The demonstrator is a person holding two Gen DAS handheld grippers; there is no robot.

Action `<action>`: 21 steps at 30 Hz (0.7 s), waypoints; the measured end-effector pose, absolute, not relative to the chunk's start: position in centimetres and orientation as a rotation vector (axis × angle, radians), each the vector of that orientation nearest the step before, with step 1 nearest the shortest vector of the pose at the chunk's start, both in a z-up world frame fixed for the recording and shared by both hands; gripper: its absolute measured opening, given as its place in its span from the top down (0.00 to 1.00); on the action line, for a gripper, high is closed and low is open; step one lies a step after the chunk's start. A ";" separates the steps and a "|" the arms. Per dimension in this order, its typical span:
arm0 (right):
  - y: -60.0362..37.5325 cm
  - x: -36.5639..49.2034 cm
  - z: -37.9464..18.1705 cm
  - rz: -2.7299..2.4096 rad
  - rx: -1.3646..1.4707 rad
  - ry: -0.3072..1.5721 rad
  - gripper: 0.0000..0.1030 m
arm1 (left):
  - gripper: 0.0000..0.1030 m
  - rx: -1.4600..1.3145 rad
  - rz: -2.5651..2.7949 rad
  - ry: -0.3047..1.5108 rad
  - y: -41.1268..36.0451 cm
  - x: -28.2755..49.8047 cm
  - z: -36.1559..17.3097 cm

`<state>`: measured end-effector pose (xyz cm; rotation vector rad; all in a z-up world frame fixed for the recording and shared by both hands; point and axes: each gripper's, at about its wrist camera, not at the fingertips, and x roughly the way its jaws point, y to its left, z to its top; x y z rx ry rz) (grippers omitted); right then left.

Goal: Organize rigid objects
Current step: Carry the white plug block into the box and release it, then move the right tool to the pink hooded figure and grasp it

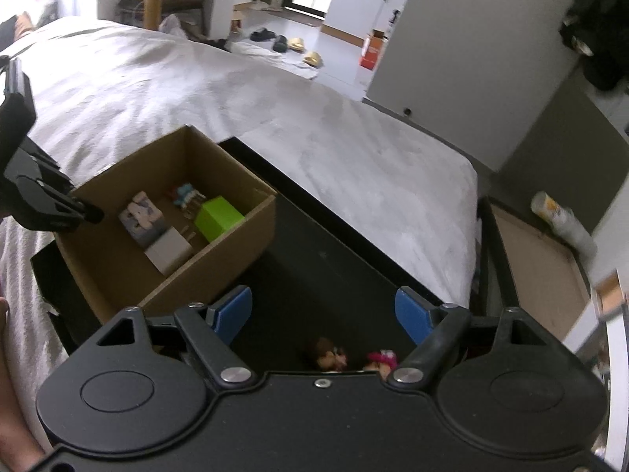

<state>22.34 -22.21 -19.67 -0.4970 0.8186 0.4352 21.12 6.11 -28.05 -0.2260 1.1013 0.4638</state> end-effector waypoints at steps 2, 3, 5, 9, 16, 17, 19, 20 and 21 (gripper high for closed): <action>-23.1 22.4 -20.0 0.416 -0.477 0.836 0.23 | 0.91 -0.228 0.465 1.102 6.1 21.1 -28.1; -23.5 22.5 -20.2 0.407 -0.467 0.843 0.23 | 0.91 -0.230 0.467 1.102 6.1 21.1 -28.1; -24.4 22.6 -20.6 0.386 -0.441 0.860 0.23 | 0.91 -0.234 0.472 1.103 6.1 21.1 -28.1; -26.0 22.8 -21.4 0.360 -0.389 0.884 0.23 | 0.91 -0.235 0.475 1.104 6.2 21.0 -28.0; -28.1 23.5 -24.0 0.345 -0.338 0.908 0.27 | 0.91 -0.241 0.480 1.105 6.2 21.0 -28.1; -28.3 23.8 -24.6 0.338 -0.344 0.919 0.29 | 0.91 -0.242 0.481 1.104 6.2 21.0 -28.1; -28.8 24.3 -25.7 0.324 -0.341 0.945 0.36 | 0.91 -0.243 0.482 1.104 6.2 21.0 -28.1; -29.0 24.5 -26.1 0.319 -0.338 0.957 0.37 | 0.91 -0.244 0.484 1.103 6.2 21.0 -28.1; -29.1 24.7 -26.6 0.317 -0.335 0.966 0.39 | 0.91 -0.245 0.485 1.103 6.2 21.0 -28.1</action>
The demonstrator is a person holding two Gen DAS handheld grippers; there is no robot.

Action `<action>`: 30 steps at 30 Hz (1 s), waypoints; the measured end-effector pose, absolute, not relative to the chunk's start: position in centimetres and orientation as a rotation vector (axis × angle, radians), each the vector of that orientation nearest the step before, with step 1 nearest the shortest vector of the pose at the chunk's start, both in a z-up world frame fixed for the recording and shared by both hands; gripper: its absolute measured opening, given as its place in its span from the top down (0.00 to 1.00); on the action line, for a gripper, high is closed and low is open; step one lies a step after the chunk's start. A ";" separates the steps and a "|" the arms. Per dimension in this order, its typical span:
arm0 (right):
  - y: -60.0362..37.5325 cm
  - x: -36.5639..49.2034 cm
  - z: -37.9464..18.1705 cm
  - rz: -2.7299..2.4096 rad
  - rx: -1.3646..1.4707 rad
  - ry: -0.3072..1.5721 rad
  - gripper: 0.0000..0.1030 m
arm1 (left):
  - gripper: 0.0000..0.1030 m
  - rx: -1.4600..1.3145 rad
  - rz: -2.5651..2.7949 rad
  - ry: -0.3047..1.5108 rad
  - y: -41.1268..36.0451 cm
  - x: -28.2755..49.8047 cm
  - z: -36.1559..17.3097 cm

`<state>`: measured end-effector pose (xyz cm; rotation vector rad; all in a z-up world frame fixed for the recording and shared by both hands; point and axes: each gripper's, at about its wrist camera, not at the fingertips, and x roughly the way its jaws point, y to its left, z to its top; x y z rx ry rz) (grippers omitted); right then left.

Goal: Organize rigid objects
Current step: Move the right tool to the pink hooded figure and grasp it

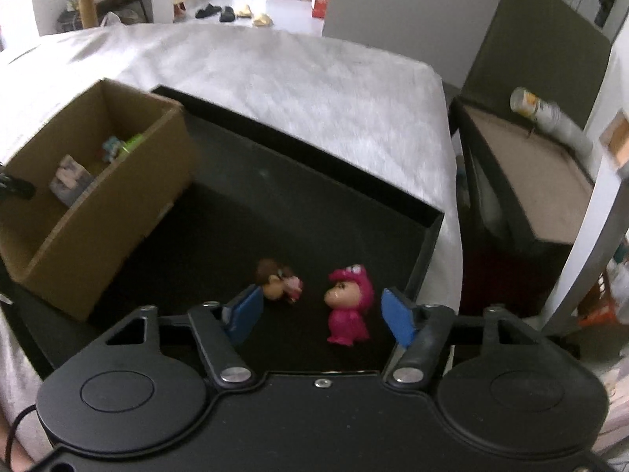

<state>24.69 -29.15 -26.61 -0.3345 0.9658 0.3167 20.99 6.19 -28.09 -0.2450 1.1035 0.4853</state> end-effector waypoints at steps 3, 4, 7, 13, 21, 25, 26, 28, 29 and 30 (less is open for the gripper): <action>-29.3 25.0 -27.4 0.315 -0.321 0.982 0.43 | 0.91 -0.246 0.487 1.105 6.2 21.0 -28.1; -29.3 25.1 -27.7 0.313 -0.322 0.988 0.43 | 0.91 -0.246 0.486 1.105 6.2 20.9 -28.1; -29.0 25.3 -28.5 0.309 -0.331 1.005 0.44 | 0.91 -0.245 0.485 1.104 6.2 21.0 -28.1; -28.5 26.2 -29.8 0.279 -0.334 1.028 0.44 | 0.91 -0.248 0.489 1.104 6.2 21.0 -28.1; -28.2 27.5 -30.8 0.227 -0.334 1.052 0.50 | 0.91 -0.255 0.498 1.103 6.2 21.0 -28.1; -28.6 28.2 -31.3 0.204 -0.310 1.063 0.51 | 0.91 -0.255 0.499 1.103 6.2 21.0 -28.1; -28.6 28.4 -31.5 0.199 -0.307 1.067 0.51 | 0.91 -0.257 0.501 1.103 6.2 21.0 -28.1; -28.6 28.5 -31.7 0.191 -0.302 1.075 0.51 | 0.91 -0.257 0.502 1.103 6.2 21.0 -28.1; -28.6 28.6 -31.9 0.186 -0.300 1.083 0.51 | 0.91 -0.259 0.504 1.102 6.2 21.0 -28.1; -28.7 28.7 -32.1 0.181 -0.296 1.096 0.55 | 0.91 -0.258 0.503 1.102 6.2 21.0 -28.1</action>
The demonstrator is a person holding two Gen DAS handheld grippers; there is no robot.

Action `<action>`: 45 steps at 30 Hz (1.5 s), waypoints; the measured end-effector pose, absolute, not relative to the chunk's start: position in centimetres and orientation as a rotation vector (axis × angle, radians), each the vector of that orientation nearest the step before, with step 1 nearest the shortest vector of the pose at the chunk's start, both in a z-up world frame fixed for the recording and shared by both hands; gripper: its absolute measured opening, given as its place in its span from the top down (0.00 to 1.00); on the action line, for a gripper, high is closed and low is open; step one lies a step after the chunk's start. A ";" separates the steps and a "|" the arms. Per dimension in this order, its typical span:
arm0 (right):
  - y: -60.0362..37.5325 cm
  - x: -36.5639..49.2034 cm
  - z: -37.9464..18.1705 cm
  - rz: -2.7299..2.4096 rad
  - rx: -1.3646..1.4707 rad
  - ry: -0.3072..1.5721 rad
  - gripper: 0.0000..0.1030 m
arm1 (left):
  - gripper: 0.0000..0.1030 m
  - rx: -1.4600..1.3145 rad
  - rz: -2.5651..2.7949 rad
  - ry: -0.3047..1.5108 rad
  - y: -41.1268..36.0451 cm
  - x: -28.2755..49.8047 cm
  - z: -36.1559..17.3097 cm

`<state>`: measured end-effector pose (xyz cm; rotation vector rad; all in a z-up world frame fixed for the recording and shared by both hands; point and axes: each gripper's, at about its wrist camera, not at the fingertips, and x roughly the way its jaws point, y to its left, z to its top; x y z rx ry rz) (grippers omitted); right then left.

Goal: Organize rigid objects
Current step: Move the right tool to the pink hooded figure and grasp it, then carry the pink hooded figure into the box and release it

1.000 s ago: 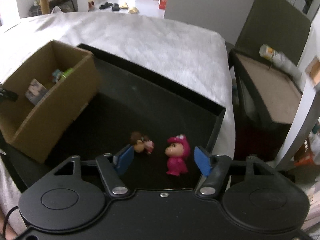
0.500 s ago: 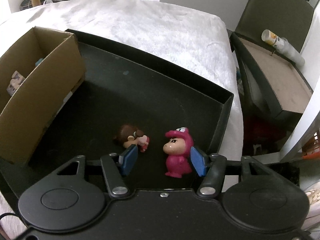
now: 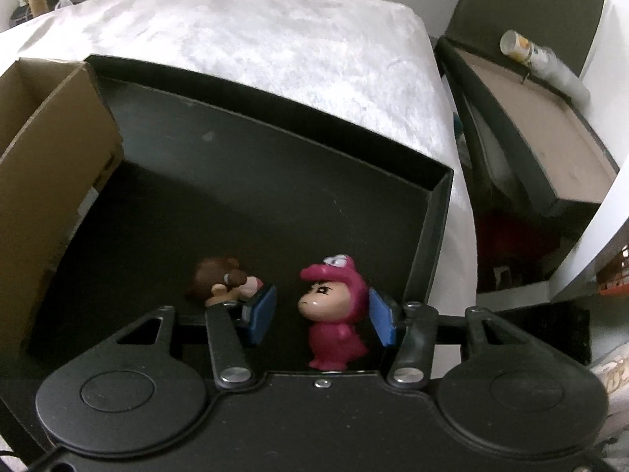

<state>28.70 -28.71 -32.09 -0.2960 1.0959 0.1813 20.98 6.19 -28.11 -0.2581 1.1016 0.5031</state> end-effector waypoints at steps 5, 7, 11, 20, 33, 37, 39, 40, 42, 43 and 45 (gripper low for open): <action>-28.7 28.2 -32.7 0.197 -0.285 1.167 0.63 | 0.91 -0.260 0.504 1.101 6.2 21.0 -28.1; -28.4 27.6 -32.4 0.221 -0.276 1.169 0.63 | 0.91 -0.263 0.505 1.102 6.2 21.0 -28.1; -28.0 26.4 -31.8 0.223 -0.274 1.174 0.63 | 0.91 -0.268 0.509 1.100 6.2 21.0 -28.1; -26.5 24.6 -28.7 0.239 -0.279 1.114 0.63 | 0.92 -0.285 0.520 1.096 6.2 21.3 -28.1; -24.7 23.0 -23.9 0.274 -0.229 1.017 0.63 | 0.92 -0.295 0.517 1.089 6.4 21.5 -27.9; -24.6 23.3 -22.2 0.274 -0.172 0.981 0.63 | 0.92 -0.294 0.521 1.085 6.4 21.4 -27.9; -24.4 23.6 -21.6 0.277 -0.158 0.966 0.63 | 0.92 -0.283 0.520 1.080 6.2 21.4 -27.9; -24.2 23.6 -21.4 0.280 -0.160 0.957 0.63 | 0.92 -0.287 0.529 1.078 6.2 21.3 -27.9; -23.7 23.7 -20.9 0.289 -0.166 0.941 0.63 | 0.92 -0.287 0.527 1.077 6.2 21.3 -27.9; -23.4 23.7 -20.7 0.294 -0.168 0.936 0.63 | 0.92 -0.290 0.529 1.076 6.3 21.3 -27.8; -22.8 23.7 -20.4 0.307 -0.174 0.926 0.63 | 0.92 -0.290 0.529 1.076 6.3 21.3 -27.8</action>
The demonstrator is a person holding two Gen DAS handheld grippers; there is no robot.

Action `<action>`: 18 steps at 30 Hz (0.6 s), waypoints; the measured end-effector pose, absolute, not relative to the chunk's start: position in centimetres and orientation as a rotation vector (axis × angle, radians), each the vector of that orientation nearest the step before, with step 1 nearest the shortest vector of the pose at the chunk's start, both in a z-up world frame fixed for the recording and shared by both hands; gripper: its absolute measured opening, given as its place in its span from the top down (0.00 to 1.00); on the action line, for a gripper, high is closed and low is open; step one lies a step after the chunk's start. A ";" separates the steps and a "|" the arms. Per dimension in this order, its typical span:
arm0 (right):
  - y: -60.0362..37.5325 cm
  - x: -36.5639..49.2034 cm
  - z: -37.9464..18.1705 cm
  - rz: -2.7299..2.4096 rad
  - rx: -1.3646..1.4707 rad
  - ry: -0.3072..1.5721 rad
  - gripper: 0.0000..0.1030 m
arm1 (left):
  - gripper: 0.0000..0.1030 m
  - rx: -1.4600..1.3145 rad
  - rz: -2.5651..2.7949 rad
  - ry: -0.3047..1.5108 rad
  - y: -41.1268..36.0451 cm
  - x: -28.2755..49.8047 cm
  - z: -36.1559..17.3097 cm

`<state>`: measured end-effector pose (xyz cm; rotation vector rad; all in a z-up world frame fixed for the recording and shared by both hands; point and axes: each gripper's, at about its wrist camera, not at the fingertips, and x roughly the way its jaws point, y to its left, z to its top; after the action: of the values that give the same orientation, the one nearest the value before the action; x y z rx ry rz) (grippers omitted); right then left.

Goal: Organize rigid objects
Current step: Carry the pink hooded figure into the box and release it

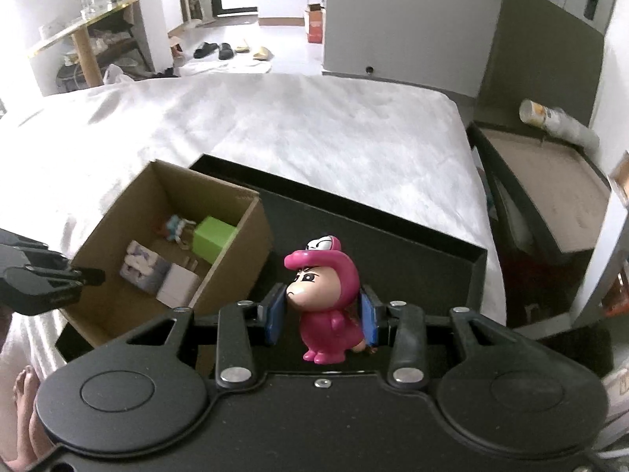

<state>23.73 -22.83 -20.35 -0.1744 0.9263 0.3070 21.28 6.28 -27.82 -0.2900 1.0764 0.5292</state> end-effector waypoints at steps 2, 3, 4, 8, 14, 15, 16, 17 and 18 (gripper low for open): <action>-22.1 23.7 -20.1 0.323 -0.187 0.916 0.63 | 0.92 -0.285 0.529 1.074 6.2 21.3 -27.8; -21.7 23.7 -20.0 0.333 -0.192 0.909 0.63 | 0.92 -0.281 0.528 1.072 6.2 21.3 -27.8; -21.3 23.7 -19.9 0.341 -0.193 0.904 0.63 | 0.92 -0.279 0.528 1.071 6.2 21.2 -27.8; -19.4 23.8 -19.4 0.393 -0.198 0.880 0.63 | 0.92 -0.272 0.529 1.069 6.1 21.2 -27.9; -16.9 24.2 -19.2 0.461 -0.208 0.867 0.63 | 0.92 -0.278 0.527 1.064 6.2 21.1 -27.9; -16.6 24.3 -19.2 0.472 -0.208 0.867 0.63 | 0.92 -0.279 0.526 1.064 6.2 21.0 -28.0; -16.1 24.4 -19.2 0.483 -0.211 0.866 0.63 | 0.92 -0.280 0.526 1.064 6.2 21.1 -28.0; -15.7 24.5 -19.2 0.494 -0.216 0.865 0.63 | 0.92 -0.282 0.527 1.064 6.2 21.1 -28.0; -15.2 24.6 -19.3 0.504 -0.219 0.866 0.63 | 0.92 -0.284 0.526 1.063 6.2 21.1 -28.0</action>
<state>24.60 -15.22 -19.29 -0.2194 0.8656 0.5037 21.05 6.24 -27.99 -0.2843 1.0630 0.5262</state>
